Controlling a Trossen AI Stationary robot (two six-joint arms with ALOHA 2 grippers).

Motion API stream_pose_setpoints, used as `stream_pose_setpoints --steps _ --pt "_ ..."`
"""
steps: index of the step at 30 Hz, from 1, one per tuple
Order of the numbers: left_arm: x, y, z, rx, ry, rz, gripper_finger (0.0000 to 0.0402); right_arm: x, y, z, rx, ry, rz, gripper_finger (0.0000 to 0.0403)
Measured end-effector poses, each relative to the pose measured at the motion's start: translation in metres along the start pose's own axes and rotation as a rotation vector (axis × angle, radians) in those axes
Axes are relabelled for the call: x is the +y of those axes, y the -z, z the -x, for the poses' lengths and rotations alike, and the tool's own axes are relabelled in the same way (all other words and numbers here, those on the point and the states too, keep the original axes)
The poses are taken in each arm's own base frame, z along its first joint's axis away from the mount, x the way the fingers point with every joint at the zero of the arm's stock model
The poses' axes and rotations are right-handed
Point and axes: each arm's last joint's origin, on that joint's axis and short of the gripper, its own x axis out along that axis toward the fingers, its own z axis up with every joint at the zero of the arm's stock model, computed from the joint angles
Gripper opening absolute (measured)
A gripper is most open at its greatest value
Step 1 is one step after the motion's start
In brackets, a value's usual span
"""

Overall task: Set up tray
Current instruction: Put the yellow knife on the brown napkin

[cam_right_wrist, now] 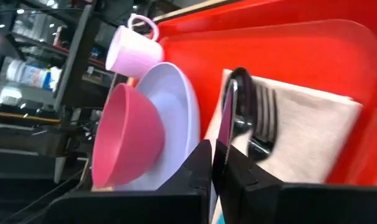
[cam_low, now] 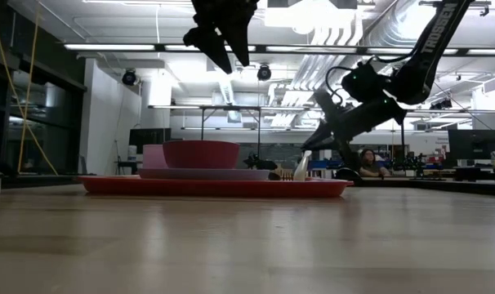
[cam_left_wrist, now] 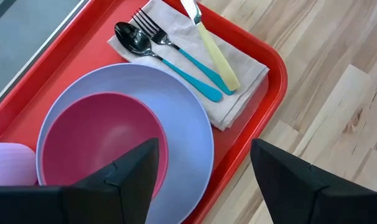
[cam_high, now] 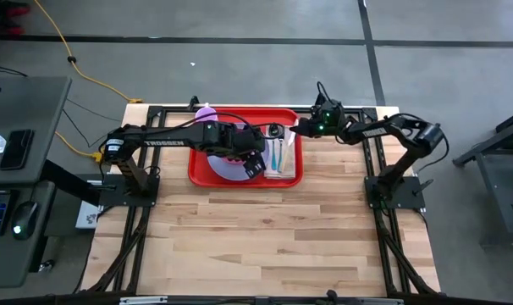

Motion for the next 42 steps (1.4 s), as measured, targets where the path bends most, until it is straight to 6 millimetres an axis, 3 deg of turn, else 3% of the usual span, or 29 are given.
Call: stream_pose_setpoints --steps 22,42 --pt "0.000 -0.001 0.000 -0.009 0.000 0.022 0.0283 -0.004 -0.048 0.012 0.146 -0.046 0.101 0.0000" --pt "0.000 -0.001 0.000 -0.012 -0.004 0.036 0.0284 -0.027 -0.065 0.037 0.171 -0.130 0.115 0.0000"
